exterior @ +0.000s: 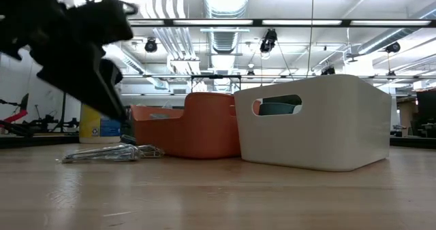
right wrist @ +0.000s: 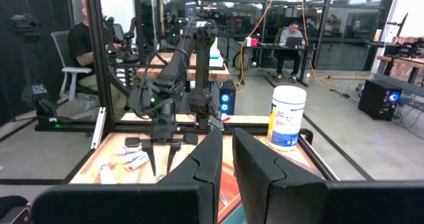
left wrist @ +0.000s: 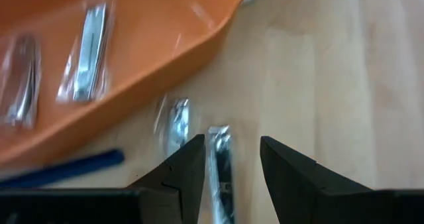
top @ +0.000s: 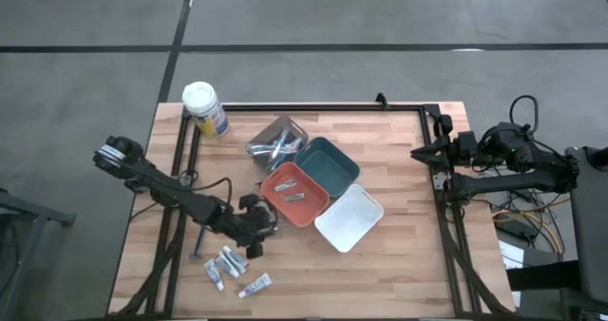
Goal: Pick & Place Travel size toiletries
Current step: Put the nail cutter into the orange bin
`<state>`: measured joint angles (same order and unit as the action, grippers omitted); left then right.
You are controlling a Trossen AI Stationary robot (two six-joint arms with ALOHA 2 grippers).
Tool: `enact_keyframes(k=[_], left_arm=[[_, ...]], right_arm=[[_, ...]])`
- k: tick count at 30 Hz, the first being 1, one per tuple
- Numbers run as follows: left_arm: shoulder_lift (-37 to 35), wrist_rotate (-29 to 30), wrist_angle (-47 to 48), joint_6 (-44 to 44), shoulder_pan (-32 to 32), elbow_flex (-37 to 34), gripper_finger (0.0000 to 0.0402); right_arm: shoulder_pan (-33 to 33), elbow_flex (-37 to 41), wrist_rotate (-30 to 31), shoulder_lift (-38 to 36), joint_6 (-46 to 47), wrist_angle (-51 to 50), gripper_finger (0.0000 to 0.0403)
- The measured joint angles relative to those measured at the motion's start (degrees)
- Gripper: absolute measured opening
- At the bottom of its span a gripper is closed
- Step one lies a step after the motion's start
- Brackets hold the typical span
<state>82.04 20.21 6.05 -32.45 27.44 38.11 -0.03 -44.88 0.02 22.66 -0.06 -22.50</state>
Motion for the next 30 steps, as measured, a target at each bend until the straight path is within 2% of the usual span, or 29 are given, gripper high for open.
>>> enact_keyframes(k=[9, 17, 30], left_arm=[[0.0, 0.0, -0.6, -2.1, 0.0, -3.9, 0.0149], [0.4, 0.0, -5.6, -2.1, 0.0, -7.5, 0.0149], [2.5, 0.7, -7.1, -0.1, 0.0, -7.7, 0.0149]], right_arm=[[0.0, 0.0, 0.0, 0.0, 0.0, 0.0, 0.0034], [0.0, 0.0, 0.0, 0.0, 0.0, 0.0, 0.0034], [0.0, 0.0, 0.0, 0.0, 0.0, 0.0, 0.0034]])
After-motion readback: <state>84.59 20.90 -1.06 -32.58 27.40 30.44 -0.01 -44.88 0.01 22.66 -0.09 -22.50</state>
